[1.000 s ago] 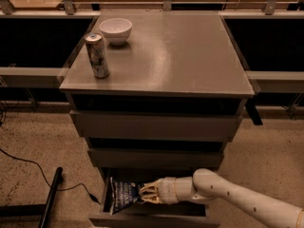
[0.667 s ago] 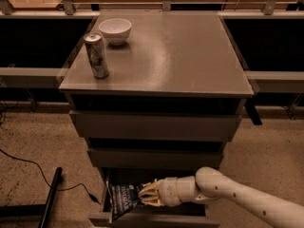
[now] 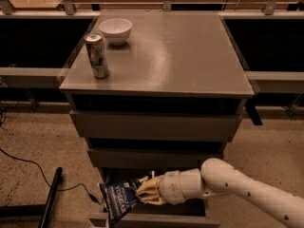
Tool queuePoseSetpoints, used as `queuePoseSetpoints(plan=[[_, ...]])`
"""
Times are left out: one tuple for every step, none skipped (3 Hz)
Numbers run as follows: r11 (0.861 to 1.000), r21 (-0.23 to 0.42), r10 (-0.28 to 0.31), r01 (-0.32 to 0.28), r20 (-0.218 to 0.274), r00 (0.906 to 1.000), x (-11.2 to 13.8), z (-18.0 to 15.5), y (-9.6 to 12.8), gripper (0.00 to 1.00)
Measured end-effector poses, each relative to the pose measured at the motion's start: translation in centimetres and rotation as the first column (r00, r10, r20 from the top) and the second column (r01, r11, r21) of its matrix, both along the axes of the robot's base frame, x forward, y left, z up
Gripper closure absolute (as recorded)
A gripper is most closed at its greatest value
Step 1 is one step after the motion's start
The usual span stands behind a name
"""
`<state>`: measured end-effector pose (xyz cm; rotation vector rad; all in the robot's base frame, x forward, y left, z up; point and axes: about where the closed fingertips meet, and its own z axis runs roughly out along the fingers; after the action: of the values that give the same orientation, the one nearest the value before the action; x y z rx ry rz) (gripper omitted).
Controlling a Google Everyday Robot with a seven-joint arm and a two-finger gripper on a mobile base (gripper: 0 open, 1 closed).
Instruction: Pick blue chip bag from bottom drawer and place on counter
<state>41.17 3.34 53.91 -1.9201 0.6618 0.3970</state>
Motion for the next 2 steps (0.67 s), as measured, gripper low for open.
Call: queuePoseSetpoints(plan=[[0.998, -0.048, 0.038, -0.038, 0.007, 0.9992, -1.1, 4.4, -0.1, 1.00], [0.997, -0.076, 0.004, -0.004, 0.005, 1.0000, -0.6, 9.1, -1.8, 1.00]])
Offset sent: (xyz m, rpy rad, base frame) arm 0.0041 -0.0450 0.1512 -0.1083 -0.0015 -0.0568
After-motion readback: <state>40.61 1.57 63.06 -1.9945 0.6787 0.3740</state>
